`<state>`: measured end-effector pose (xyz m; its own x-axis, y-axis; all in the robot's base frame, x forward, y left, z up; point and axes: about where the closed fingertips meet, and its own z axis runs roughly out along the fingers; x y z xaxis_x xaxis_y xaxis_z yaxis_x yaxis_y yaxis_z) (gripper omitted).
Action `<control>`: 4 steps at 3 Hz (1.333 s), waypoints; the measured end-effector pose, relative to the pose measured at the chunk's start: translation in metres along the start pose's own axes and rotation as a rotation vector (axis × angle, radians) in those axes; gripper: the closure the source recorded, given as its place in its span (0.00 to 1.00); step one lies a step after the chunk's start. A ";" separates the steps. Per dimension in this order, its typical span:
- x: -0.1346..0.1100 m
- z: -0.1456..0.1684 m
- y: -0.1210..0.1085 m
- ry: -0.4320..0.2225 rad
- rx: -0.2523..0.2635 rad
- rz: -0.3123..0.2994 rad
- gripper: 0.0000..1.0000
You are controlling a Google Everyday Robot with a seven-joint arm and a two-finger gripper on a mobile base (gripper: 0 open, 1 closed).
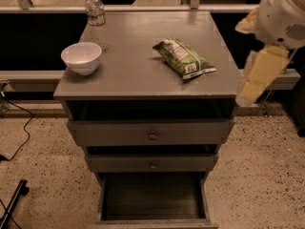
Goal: Place water bottle into bottom drawer
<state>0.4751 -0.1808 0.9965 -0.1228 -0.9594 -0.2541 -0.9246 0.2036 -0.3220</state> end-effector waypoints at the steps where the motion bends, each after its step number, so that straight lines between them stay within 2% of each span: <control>1: -0.069 0.006 -0.047 -0.123 0.036 -0.091 0.00; 2: -0.128 0.026 -0.093 -0.340 0.055 -0.094 0.00; 3: -0.165 0.051 -0.117 -0.619 0.031 0.019 0.00; 4: -0.183 0.067 -0.127 -0.789 0.060 0.085 0.00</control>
Offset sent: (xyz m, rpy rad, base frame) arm 0.1825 0.1729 0.0788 0.7478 -0.2449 0.2514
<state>0.6396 -0.0178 1.0225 0.1201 -0.5230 -0.8438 -0.8996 0.3022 -0.3154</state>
